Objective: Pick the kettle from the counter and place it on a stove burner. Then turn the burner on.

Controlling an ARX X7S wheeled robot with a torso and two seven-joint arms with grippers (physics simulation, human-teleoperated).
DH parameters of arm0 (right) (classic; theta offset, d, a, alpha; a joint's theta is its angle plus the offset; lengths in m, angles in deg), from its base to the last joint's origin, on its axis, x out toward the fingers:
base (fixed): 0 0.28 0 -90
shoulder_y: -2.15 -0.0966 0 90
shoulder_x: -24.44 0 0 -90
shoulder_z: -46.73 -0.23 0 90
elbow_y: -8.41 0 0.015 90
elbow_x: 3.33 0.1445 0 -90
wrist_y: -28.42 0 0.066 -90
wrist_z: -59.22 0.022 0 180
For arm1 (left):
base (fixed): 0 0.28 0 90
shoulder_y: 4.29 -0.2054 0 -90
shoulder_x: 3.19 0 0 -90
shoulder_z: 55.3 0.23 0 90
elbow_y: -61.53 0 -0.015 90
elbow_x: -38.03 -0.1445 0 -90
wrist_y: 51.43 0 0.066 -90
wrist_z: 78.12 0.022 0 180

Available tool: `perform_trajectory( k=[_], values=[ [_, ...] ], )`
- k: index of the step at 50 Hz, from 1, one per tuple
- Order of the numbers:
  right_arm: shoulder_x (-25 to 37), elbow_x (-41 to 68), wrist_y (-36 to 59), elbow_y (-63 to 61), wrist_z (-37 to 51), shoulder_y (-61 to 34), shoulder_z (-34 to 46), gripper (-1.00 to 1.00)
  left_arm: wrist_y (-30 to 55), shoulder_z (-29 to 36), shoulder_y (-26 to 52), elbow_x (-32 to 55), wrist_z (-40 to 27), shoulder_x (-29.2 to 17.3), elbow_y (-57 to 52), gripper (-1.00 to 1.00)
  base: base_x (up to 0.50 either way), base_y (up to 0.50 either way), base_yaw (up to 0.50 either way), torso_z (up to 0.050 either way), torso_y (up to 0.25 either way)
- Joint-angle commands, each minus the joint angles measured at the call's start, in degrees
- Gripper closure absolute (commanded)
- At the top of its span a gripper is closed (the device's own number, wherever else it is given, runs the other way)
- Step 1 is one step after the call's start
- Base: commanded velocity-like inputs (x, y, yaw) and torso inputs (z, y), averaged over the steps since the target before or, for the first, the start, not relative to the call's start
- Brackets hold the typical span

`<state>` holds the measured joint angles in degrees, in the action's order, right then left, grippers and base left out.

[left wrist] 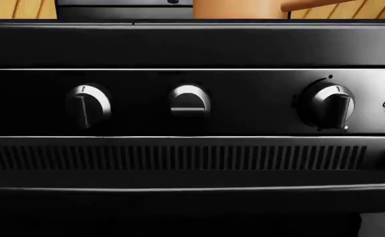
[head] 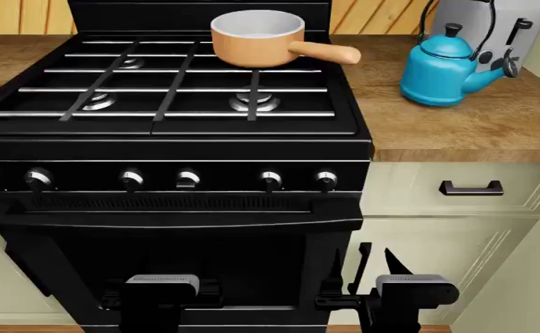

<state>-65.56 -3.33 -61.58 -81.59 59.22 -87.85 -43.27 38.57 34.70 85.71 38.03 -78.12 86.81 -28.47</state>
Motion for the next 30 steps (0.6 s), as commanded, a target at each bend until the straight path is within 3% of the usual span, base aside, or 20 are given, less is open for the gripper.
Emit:
perform_trajectory(
  k=[1, 11, 14, 18, 22, 30],
  values=[
    [0.9, 0.9, -0.3, -0.3, 1.2, 0.2, 1.2, -1.0, -1.3, 1.0, -0.3, 0.3, -1.6, -1.0, -0.5, -1.0, 0.0, 0.0, 0.0, 0.0, 0.0],
    [2.8, 2.4, -1.3, -0.9, 2.5, 0.6, 3.5, -1.0, -4.7, 2.5, -2.2, 1.5, -3.1, -3.1, -2.8, -1.0, 0.0, 0.0, 0.0, 0.0, 0.0],
    [3.2, 2.6, -1.1, -1.9, 2.9, 0.9, 3.9, -1.0, -5.4, 3.4, -2.4, 1.6, -2.3, -3.9, -3.1, -1.0, 0.0, 0.0, 0.0, 0.048, 0.0],
    [4.5, 2.8, 8.3, -14.5, 3.8, 1.0, 3.9, -1.0, -0.5, 2.7, -1.9, 3.0, -2.4, -5.2, -11.4, -1.0, 0.0, 0.0, 0.0, 0.05, 0.0],
    [5.8, 5.1, 21.8, -30.5, 4.6, -5.7, 2.5, -1.0, 9.2, 1.4, 5.1, 4.6, -3.5, -6.2, -21.8, -1.0, 0.0, 0.0, 0.0, 0.05, 0.0],
    [7.0, 7.0, 35.8, -40.3, 5.5, -20.4, 2.6, -1.0, 18.6, -1.8, 18.2, 7.2, -6.8, -6.6, -26.7, -1.0, 0.0, 0.0, 0.0, 0.05, 0.0]
  ],
)
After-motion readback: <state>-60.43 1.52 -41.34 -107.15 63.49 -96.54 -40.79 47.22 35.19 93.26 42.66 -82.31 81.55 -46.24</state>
